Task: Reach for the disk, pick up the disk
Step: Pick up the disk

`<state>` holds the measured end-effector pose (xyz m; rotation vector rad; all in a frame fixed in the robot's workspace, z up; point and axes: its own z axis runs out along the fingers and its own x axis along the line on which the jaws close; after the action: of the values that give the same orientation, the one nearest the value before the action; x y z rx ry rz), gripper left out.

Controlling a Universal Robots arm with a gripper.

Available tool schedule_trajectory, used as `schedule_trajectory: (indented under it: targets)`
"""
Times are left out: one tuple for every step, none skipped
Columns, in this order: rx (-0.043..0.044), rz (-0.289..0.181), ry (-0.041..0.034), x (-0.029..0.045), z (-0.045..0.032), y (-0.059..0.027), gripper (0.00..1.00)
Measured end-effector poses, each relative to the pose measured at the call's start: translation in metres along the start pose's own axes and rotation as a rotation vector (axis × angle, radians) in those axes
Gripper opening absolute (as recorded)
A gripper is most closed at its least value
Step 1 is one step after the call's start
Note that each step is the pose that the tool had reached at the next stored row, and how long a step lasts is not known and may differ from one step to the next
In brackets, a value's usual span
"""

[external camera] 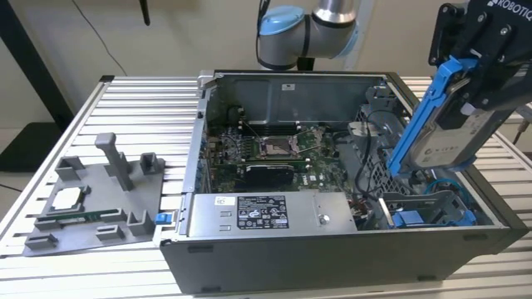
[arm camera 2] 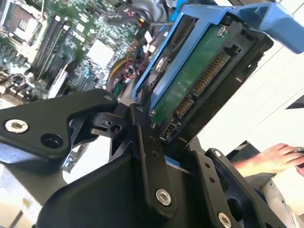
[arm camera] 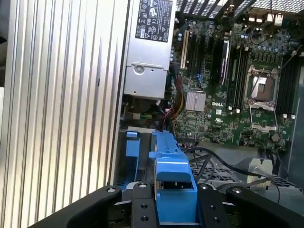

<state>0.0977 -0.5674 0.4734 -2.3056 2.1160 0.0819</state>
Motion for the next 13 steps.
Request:
schedule_trajectory:
  targets:
    - [0.0006,0.0,0.0001,0.0028,0.0014,0.0002,0.0]
    - [0.0015,0.0,0.0002,0.0054,0.0029,0.0003,0.0]
    - [0.0041,0.002,0.0003,0.0099,0.0061,0.0005,0.0]
    - [0.006,0.004,0.0003,0.0116,0.0079,0.0006,0.0]
    - [0.008,0.01,0.0001,0.0128,0.0094,0.0007,0.0]
    - [0.0095,0.02,0.0,0.0133,0.0107,0.0007,0.0]
    - [0.0106,0.031,0.0,0.0136,0.0118,0.0007,0.0]
    - [0.0117,0.044,-0.0002,0.0138,0.013,0.0007,0.0]
    - [0.0126,0.059,-0.0004,0.0139,0.0143,0.0007,0.0]
    - [0.0135,0.073,-0.0007,0.0141,0.0156,0.0006,0.0]
    - [0.0141,0.085,-0.0011,0.0143,0.0172,0.0006,0.0]
    - [0.0145,0.094,-0.0012,0.0145,0.0188,0.0006,0.0]
    - [0.0149,0.102,-0.0014,0.0147,0.0203,0.0006,0.0]
